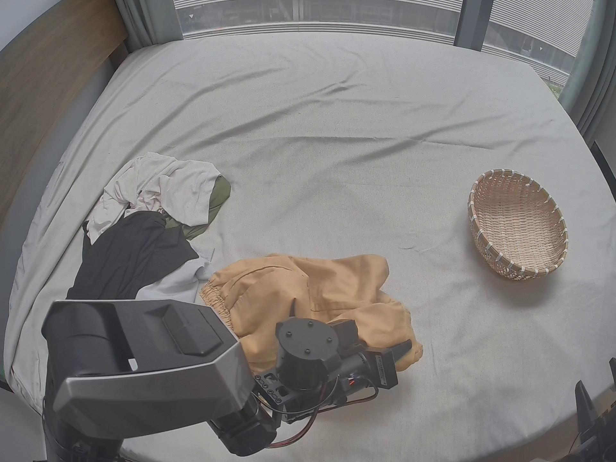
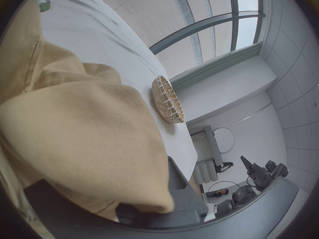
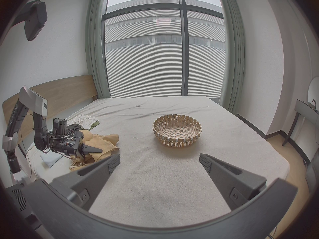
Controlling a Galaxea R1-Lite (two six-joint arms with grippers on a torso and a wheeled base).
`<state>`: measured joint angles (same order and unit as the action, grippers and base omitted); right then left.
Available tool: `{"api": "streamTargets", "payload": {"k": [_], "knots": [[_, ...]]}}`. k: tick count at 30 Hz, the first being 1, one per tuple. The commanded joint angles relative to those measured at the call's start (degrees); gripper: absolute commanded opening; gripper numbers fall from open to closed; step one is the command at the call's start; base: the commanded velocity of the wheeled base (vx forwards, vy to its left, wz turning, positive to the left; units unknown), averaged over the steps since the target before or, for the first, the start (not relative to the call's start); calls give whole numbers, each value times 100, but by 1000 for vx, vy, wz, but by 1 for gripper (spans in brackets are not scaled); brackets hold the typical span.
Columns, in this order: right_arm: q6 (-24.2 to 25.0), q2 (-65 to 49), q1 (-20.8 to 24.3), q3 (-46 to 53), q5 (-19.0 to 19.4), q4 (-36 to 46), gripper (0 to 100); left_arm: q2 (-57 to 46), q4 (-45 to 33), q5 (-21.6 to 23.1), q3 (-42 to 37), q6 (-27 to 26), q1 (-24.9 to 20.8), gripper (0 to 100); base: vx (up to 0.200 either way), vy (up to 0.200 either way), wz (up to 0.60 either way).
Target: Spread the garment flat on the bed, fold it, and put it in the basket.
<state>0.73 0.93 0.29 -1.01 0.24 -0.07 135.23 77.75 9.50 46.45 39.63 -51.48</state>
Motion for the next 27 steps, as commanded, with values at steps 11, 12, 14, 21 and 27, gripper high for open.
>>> {"api": "streamTargets", "payload": {"k": [11,12,14,21,27], "knots": [[6,-84,6,101,2,-1,100,162,21,-36,-399,-122,6,100,0,0,0],[6,-84,6,101,2,-1,100,144,30,-62,-584,-122,6,100,0,0,0],[6,-84,6,101,2,-1,100,100,65,-167,-777,-122,15,100,0,0,0],[6,-84,6,101,2,-1,100,-542,82,-229,-1542,-122,6,100,0,0,0],[-3,-75,-3,101,11,-1,100,-1289,100,-264,-2228,-140,130,100,0,0,0]]}}
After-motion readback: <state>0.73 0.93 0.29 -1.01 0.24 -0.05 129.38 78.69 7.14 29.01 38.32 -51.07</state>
